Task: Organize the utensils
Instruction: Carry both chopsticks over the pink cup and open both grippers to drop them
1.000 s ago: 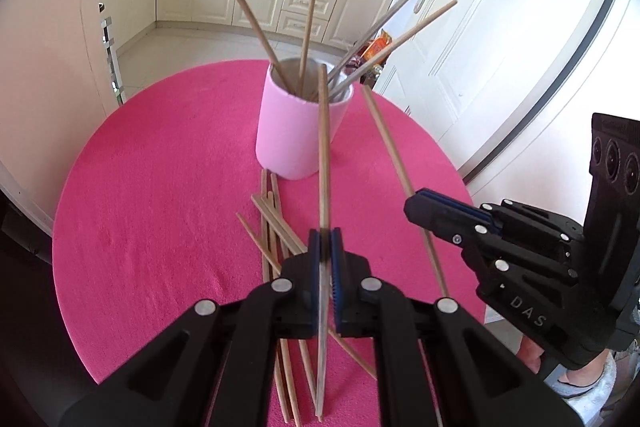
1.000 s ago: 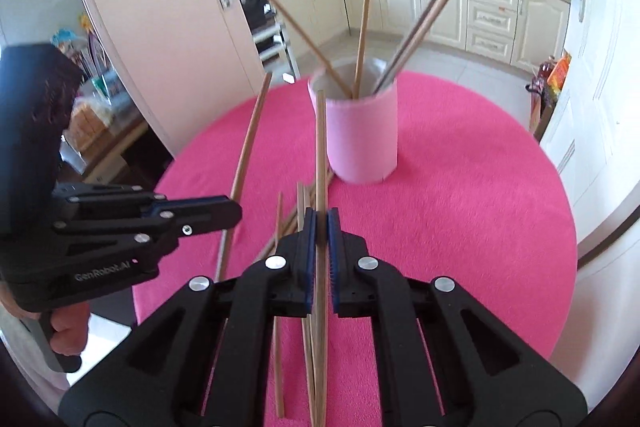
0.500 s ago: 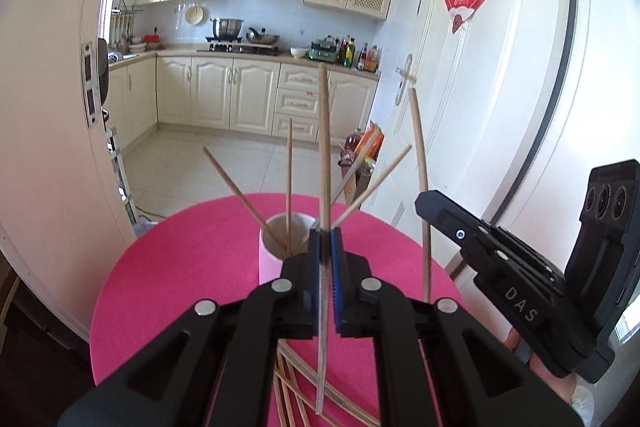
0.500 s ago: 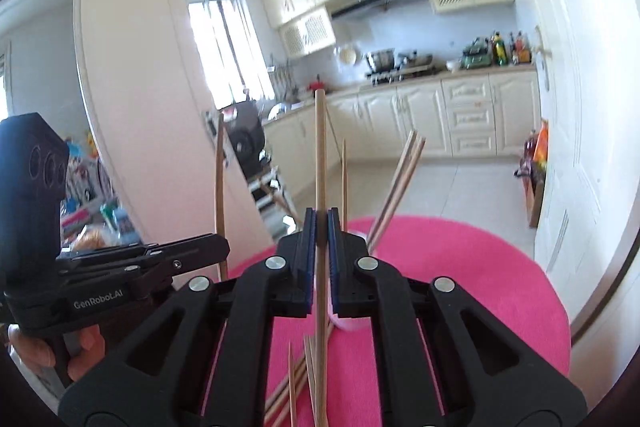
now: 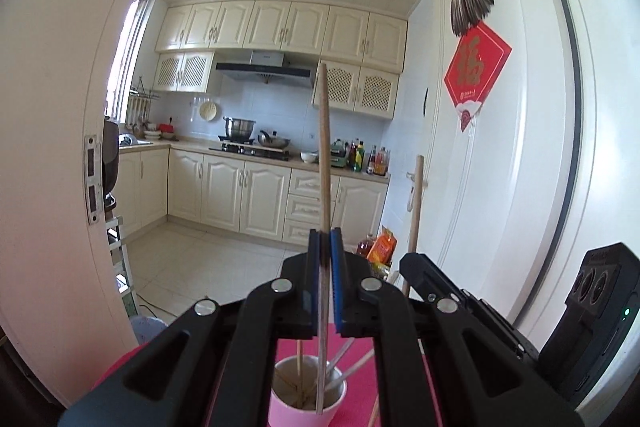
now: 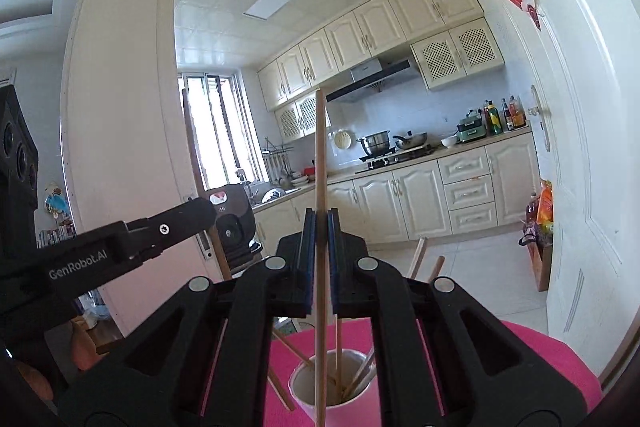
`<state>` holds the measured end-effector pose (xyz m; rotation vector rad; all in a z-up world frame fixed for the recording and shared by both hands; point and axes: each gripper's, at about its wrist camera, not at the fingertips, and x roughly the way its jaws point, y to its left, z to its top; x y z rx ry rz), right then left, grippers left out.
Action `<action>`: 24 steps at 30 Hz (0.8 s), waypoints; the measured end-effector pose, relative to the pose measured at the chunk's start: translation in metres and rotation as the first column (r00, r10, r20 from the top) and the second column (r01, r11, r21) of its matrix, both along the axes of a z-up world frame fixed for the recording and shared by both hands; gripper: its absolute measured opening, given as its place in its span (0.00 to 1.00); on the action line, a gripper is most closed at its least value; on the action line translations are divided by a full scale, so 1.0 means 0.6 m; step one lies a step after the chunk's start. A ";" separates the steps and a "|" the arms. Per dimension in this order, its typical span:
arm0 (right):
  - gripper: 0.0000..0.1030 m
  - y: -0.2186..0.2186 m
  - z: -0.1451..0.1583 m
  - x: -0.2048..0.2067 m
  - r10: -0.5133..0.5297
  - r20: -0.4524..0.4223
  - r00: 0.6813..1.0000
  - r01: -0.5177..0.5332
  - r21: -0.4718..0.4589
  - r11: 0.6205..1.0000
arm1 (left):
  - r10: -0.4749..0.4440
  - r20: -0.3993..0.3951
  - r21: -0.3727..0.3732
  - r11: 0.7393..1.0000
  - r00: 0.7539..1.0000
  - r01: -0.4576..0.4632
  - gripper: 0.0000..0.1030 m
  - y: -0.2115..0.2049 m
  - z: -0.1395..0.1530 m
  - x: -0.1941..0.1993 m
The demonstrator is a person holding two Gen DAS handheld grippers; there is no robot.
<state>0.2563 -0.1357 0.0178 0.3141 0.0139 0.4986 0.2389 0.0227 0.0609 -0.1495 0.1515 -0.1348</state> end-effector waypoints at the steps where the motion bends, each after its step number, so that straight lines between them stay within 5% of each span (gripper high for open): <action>1: 0.06 0.004 -0.002 0.005 -0.002 0.006 1.000 0.002 0.002 1.000 | 0.007 0.016 -0.001 1.000 1.000 -0.007 0.05 0.001 0.000 0.004; 6: 0.06 0.020 -0.012 0.026 -0.010 0.025 1.000 0.010 0.020 1.000 | 0.011 0.036 -0.004 1.000 0.999 -0.011 0.05 0.005 -0.018 0.033; 24: 0.06 0.035 -0.039 0.051 -0.021 0.024 0.999 0.021 0.008 1.000 | 0.007 -0.091 0.012 1.000 0.996 -0.006 0.06 0.025 -0.088 0.090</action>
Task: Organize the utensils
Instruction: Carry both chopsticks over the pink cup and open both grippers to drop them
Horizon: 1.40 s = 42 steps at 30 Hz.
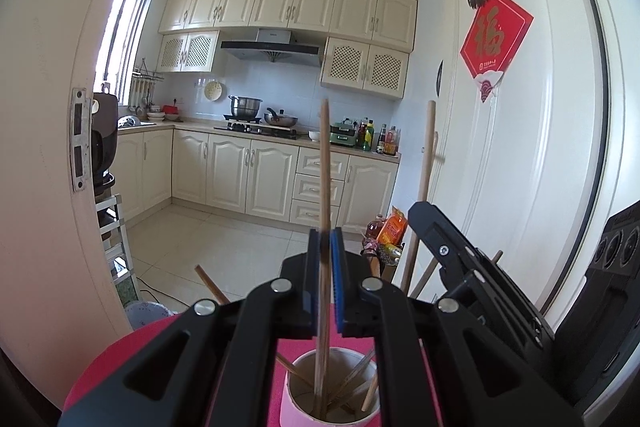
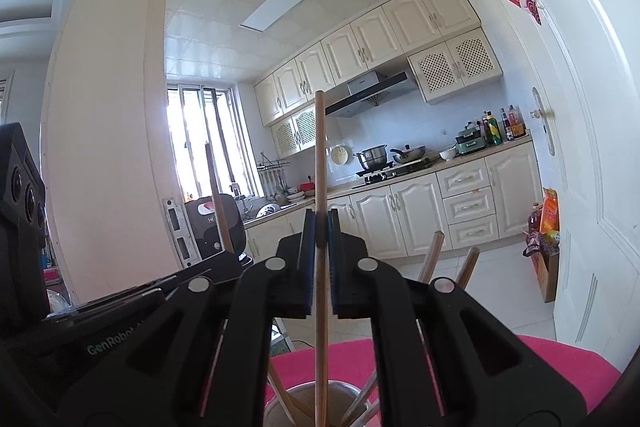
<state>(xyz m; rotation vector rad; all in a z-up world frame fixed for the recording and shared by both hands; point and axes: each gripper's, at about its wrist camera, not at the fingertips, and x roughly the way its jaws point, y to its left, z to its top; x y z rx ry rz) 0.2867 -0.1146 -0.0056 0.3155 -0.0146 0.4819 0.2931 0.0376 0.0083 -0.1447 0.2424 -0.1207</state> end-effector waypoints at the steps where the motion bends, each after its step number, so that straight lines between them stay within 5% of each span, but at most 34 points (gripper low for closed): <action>1: 0.06 0.001 -0.001 0.000 -0.001 0.001 1.000 0.001 -0.002 1.000 | 0.003 -0.007 0.001 1.000 1.000 -0.003 0.08 0.001 -0.001 0.000; 3: 0.06 0.002 -0.002 0.000 0.001 -0.002 1.000 -0.001 -0.004 1.000 | 0.001 -0.018 -0.006 1.000 1.000 -0.001 0.21 0.006 -0.002 0.001; 21: 0.06 0.003 -0.006 -0.016 -0.003 -0.031 1.000 0.002 -0.041 0.999 | 0.041 -0.031 0.011 0.999 0.999 -0.041 0.21 0.027 0.000 -0.021; 27: 0.08 0.003 -0.002 -0.027 -0.002 -0.055 0.998 -0.002 -0.071 0.997 | 0.078 -0.014 0.032 0.997 0.997 -0.077 0.34 0.032 0.010 -0.043; 29: 0.23 -0.001 0.000 -0.032 -0.010 -0.070 0.998 0.005 -0.070 0.998 | 0.088 -0.004 0.039 0.995 0.996 -0.088 0.36 0.032 0.015 -0.053; 30: 0.48 -0.004 0.001 -0.037 -0.016 -0.067 0.998 0.011 -0.065 0.998 | 0.088 -0.002 0.041 0.995 0.996 -0.088 0.37 0.032 0.018 -0.059; 31: 0.57 -0.006 0.003 -0.044 -0.023 -0.059 0.998 0.019 -0.064 0.998 | 0.089 0.001 0.044 0.995 0.996 -0.089 0.38 0.032 0.022 -0.065; 42: 0.57 -0.031 0.042 -0.112 -0.053 -0.035 0.998 0.050 -0.087 0.995 | 0.108 0.024 0.065 0.992 0.994 -0.110 0.38 0.037 0.057 -0.143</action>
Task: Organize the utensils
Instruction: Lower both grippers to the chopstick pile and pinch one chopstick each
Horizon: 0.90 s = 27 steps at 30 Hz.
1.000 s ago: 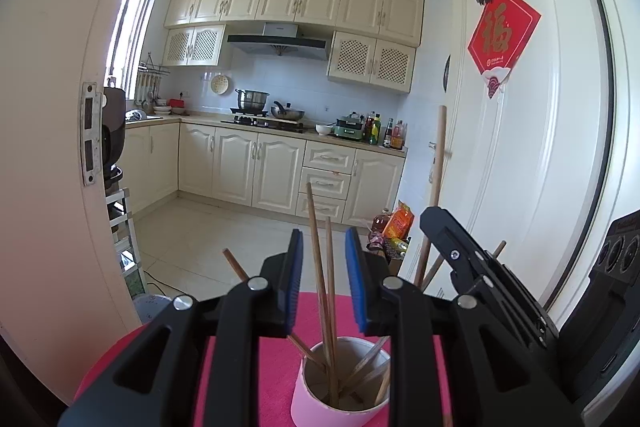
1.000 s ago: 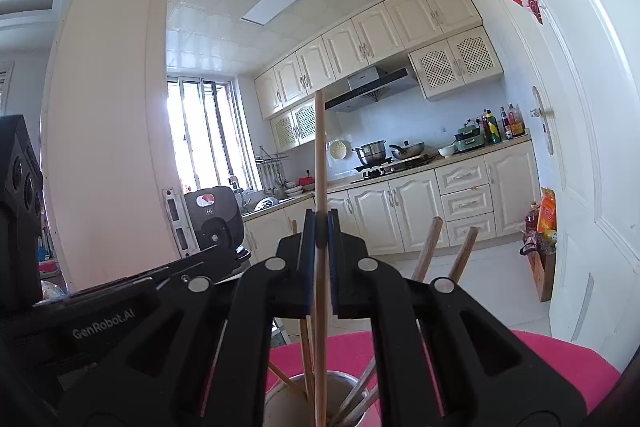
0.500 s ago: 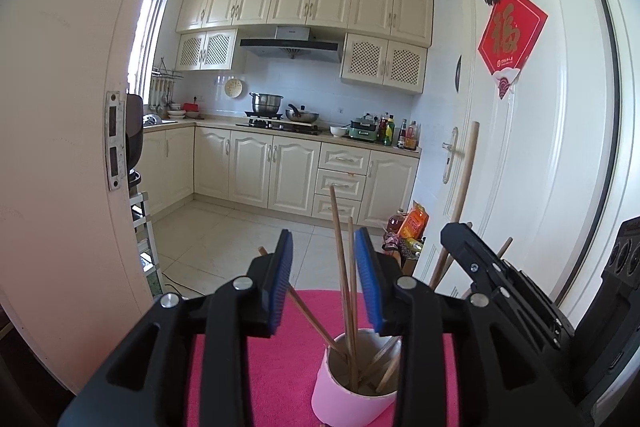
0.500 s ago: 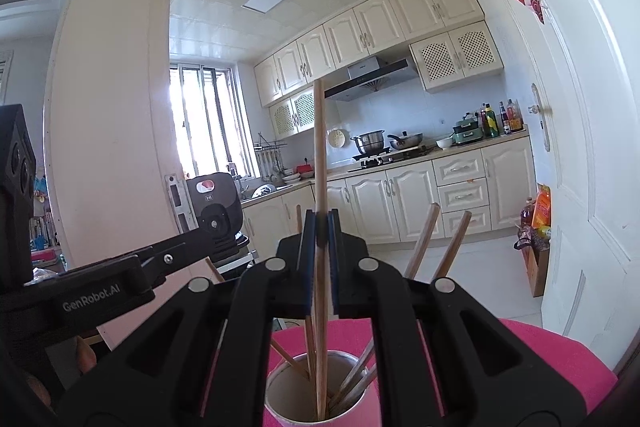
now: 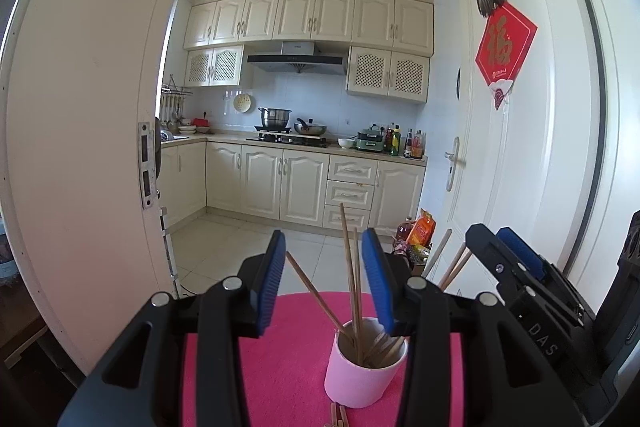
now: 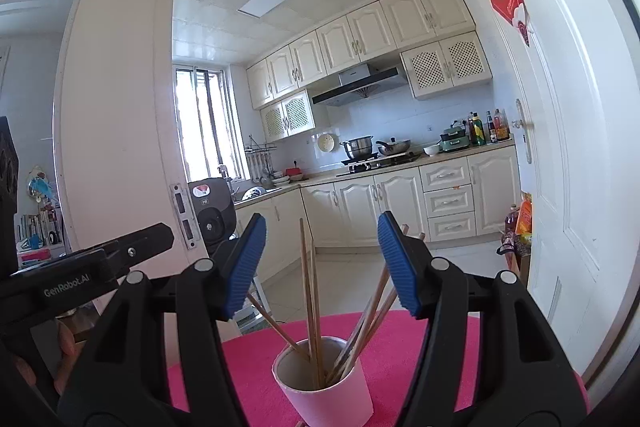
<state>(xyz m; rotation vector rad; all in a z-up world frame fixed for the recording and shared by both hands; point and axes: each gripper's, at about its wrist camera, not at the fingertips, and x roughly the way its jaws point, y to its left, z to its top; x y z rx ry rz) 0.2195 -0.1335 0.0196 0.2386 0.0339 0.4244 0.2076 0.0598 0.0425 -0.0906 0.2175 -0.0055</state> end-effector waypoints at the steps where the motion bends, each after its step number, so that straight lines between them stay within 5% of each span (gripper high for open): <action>1: 0.57 -0.003 0.003 -0.009 -0.002 0.002 1.000 0.002 -0.003 1.000 | 0.002 0.003 0.004 1.000 1.000 -0.002 0.38 -0.002 0.003 -0.008; 10: 0.57 -0.033 0.002 -0.071 -0.008 -0.048 0.999 0.006 -0.035 0.999 | 0.002 -0.032 0.050 0.999 0.999 0.000 0.46 -0.026 -0.005 -0.075; 16: 0.57 -0.043 -0.019 -0.090 0.005 -0.150 0.989 -0.021 -0.103 0.994 | -0.037 -0.184 0.026 0.999 0.982 0.042 0.46 -0.034 -0.039 -0.084; 20: 0.57 -0.036 -0.051 -0.086 0.023 -0.274 0.961 -0.072 -0.171 0.983 | -0.049 -0.381 0.007 0.998 0.923 0.056 0.46 -0.031 -0.087 -0.069; 27: 0.57 -0.027 -0.119 -0.085 0.004 -0.437 0.900 -0.125 -0.249 0.960 | -0.088 -0.634 -0.096 0.995 0.768 0.035 0.46 0.000 -0.191 -0.047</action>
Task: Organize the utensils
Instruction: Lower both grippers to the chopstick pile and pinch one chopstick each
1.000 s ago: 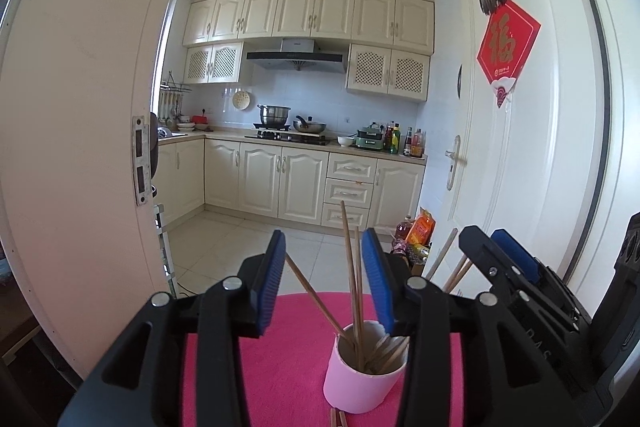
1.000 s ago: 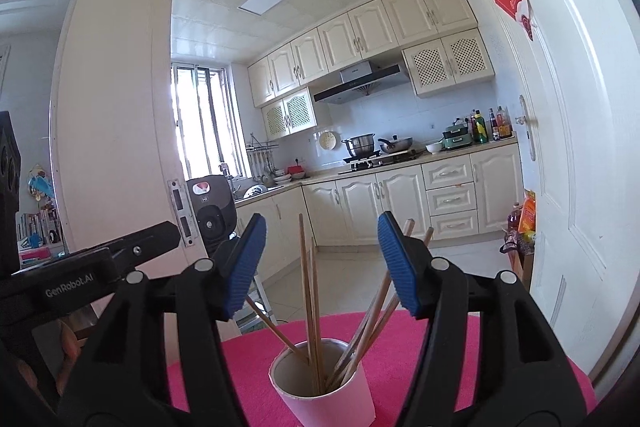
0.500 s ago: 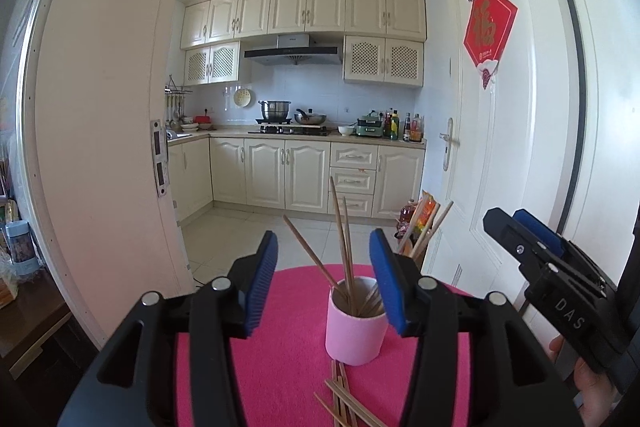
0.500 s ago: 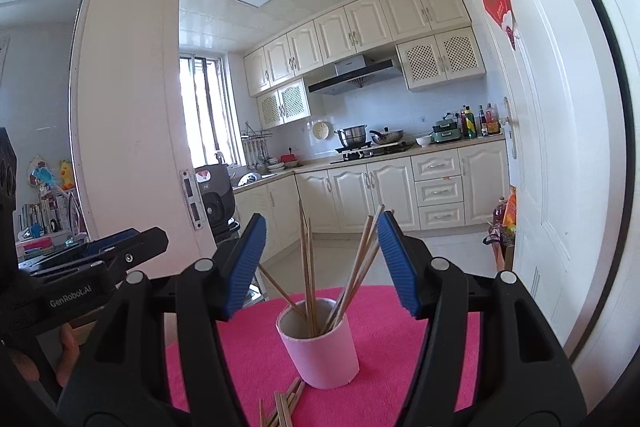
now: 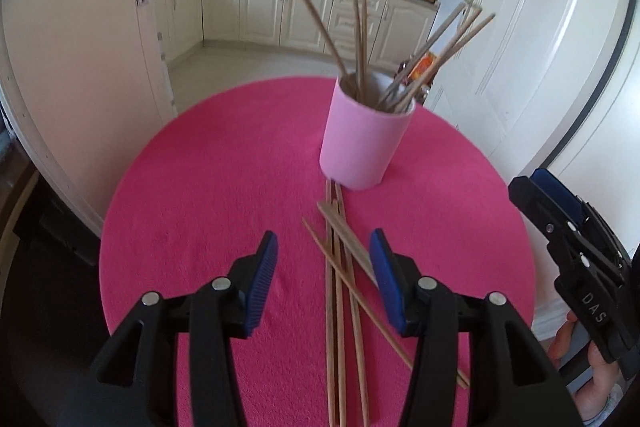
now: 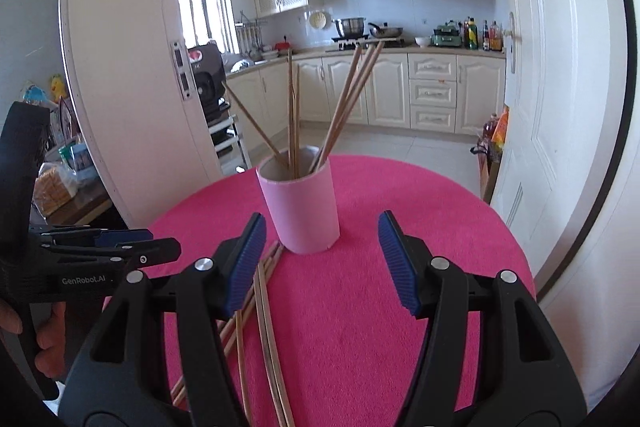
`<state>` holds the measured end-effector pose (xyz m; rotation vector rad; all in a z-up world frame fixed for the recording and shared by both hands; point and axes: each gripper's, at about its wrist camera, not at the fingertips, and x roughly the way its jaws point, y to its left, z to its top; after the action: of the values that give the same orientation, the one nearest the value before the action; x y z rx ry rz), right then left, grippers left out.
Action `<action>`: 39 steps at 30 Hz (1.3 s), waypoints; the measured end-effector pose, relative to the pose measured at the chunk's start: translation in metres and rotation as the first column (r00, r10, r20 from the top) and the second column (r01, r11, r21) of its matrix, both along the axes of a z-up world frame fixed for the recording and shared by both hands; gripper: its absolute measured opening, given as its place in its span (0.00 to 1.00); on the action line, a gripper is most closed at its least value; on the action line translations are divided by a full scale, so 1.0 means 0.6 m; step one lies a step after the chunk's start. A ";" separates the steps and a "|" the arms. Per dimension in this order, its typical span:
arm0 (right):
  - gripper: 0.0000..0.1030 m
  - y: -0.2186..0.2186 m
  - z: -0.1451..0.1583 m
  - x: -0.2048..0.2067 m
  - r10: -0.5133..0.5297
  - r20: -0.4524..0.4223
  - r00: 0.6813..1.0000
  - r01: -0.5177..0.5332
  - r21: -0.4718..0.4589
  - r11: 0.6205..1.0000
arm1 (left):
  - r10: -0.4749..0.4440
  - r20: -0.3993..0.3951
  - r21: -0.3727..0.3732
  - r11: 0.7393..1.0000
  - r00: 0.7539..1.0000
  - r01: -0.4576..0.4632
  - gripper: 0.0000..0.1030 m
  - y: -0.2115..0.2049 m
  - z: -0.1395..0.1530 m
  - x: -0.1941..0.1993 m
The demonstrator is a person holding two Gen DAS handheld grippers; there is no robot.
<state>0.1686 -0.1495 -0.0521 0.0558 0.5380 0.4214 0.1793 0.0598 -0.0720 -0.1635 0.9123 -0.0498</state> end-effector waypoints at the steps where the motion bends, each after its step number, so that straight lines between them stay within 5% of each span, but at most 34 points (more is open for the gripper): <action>1: 0.57 0.001 -0.006 0.001 0.004 -0.018 1.000 -0.004 -0.006 1.000 | -0.002 -0.034 0.000 1.000 0.999 0.002 0.46 0.002 -0.014 0.002; 7: 0.57 0.010 -0.036 0.009 0.027 -0.117 0.993 -0.032 -0.043 0.999 | -0.010 -0.149 0.032 0.999 0.989 0.015 0.46 0.000 -0.071 0.007; 9: 0.57 0.015 -0.044 0.010 0.039 -0.140 0.989 -0.047 -0.051 0.998 | -0.013 -0.168 0.041 0.999 0.986 0.020 0.31 -0.003 -0.081 0.011; 14: 0.57 0.025 -0.061 0.016 0.065 -0.197 0.978 -0.081 -0.074 0.994 | -0.036 -0.223 0.037 0.998 0.974 0.045 0.22 -0.013 -0.112 0.023; 27: 0.56 0.034 -0.080 0.036 0.091 -0.271 0.958 -0.124 -0.105 0.987 | -0.062 -0.243 0.104 0.991 0.968 0.089 0.21 -0.056 -0.129 0.050; 31: 0.52 0.039 -0.084 0.041 0.106 -0.296 0.949 -0.146 -0.117 0.982 | -0.047 -0.253 0.130 0.988 0.966 0.082 0.08 -0.062 -0.138 0.065; 39: 0.46 0.066 -0.099 0.055 0.139 -0.367 0.920 -0.208 -0.154 0.966 | -0.028 -0.240 0.104 0.993 0.970 0.055 0.06 -0.043 -0.133 0.054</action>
<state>0.2015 -0.1096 -0.1112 -0.1044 0.9425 0.5363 0.2116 0.0342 -0.1521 -0.0477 1.1561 -0.0185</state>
